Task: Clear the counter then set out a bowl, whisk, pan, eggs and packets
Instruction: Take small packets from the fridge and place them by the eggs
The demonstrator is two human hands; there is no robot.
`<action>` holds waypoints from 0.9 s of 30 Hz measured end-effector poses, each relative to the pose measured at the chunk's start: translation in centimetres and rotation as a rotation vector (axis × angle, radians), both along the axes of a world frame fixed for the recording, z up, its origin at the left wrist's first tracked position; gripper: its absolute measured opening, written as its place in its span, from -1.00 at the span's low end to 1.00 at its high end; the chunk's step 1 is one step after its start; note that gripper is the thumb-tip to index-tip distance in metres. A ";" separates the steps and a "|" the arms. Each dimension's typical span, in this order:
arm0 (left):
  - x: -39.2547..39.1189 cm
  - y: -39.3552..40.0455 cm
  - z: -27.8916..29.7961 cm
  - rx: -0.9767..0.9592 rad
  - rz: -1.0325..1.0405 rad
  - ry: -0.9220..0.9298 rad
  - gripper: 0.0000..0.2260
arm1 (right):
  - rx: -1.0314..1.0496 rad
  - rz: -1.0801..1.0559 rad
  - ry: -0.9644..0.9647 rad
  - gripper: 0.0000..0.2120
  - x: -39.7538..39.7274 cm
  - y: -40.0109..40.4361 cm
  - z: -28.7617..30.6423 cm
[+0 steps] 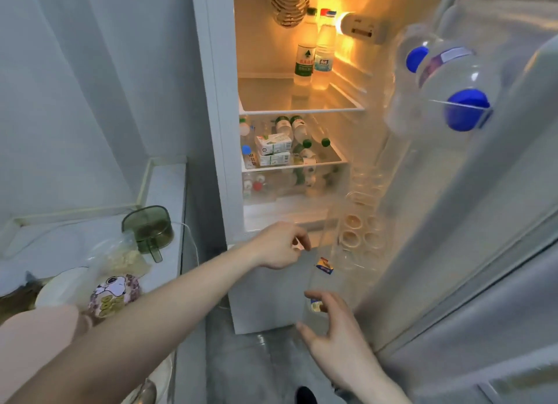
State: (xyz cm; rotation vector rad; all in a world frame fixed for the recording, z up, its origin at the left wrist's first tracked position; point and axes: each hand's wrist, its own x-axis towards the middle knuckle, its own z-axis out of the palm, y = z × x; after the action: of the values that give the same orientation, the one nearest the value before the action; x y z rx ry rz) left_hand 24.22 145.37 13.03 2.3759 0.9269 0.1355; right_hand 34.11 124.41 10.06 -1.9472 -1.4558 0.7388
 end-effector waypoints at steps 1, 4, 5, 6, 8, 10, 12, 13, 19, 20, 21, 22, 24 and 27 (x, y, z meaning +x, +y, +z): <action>1.6 -0.3 -0.7 0.034 -0.045 0.045 -0.73 | -0.005 -0.031 -0.003 -0.55 0.7 -0.5 -0.2; 6.2 -1.3 -2.9 0.120 -0.189 0.130 -0.71 | -0.030 -0.103 -0.014 -0.56 2.6 -1.6 -0.6; 7.6 -1.6 -3.6 0.153 -0.232 0.163 -0.70 | -0.039 -0.116 -0.015 -0.57 3.1 -1.8 -0.8; 8.8 -1.7 -4.3 0.190 -0.269 0.206 -0.69 | -0.052 -0.129 -0.012 -0.57 3.5 -2.1 -1.0; 11.2 -1.8 -6.0 0.280 -0.326 0.318 -0.69 | -0.072 -0.154 -0.011 -0.57 4.3 -2.4 -1.6; 13.9 -1.9 -7.3 0.347 -0.379 0.423 -0.74 | -0.109 -0.185 -0.013 -0.55 5.4 -2.6 -2.2; 15.9 -2.4 -8.1 0.358 -0.405 0.489 -0.80 | -0.145 -0.198 -0.041 -0.53 6.3 -2.5 -2.8; 16.8 -2.7 -8.4 0.357 -0.415 0.517 -0.83 | -0.167 -0.207 -0.053 -0.52 6.8 -2.4 -3.2; 19.9 -3.0 -9.8 0.392 -0.425 0.674 -0.92 | -0.343 -0.264 -0.091 -0.51 9.3 -1.7 -5.2; 20.4 -3.0 -10.3 0.390 -0.417 0.670 -0.84 | -0.369 -0.272 -0.095 -0.51 9.7 -1.5 -5.6; 20.8 -3.1 -10.6 0.387 -0.410 0.673 -0.78 | -0.394 -0.272 -0.100 -0.52 10.1 -1.2 -5.9; 21.4 -3.2 -11.0 0.388 -0.408 0.686 -0.74 | -0.414 -0.272 -0.096 -0.52 10.6 -0.9 -6.2; 22.2 -3.3 -11.7 0.387 -0.394 0.717 -0.70 | -0.443 -0.270 -0.080 -0.52 11.3 -0.2 -6.3; 23.2 -3.4 -12.7 0.418 -0.373 0.761 -0.67 | -0.508 -0.262 -0.052 -0.50 12.5 0.5 -6.3</action>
State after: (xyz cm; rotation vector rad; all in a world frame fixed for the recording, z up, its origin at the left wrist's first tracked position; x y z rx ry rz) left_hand 47.45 142.00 0.32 3.0043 0.7903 -0.8492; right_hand 46.64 124.91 3.72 -2.4925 -1.0750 1.0107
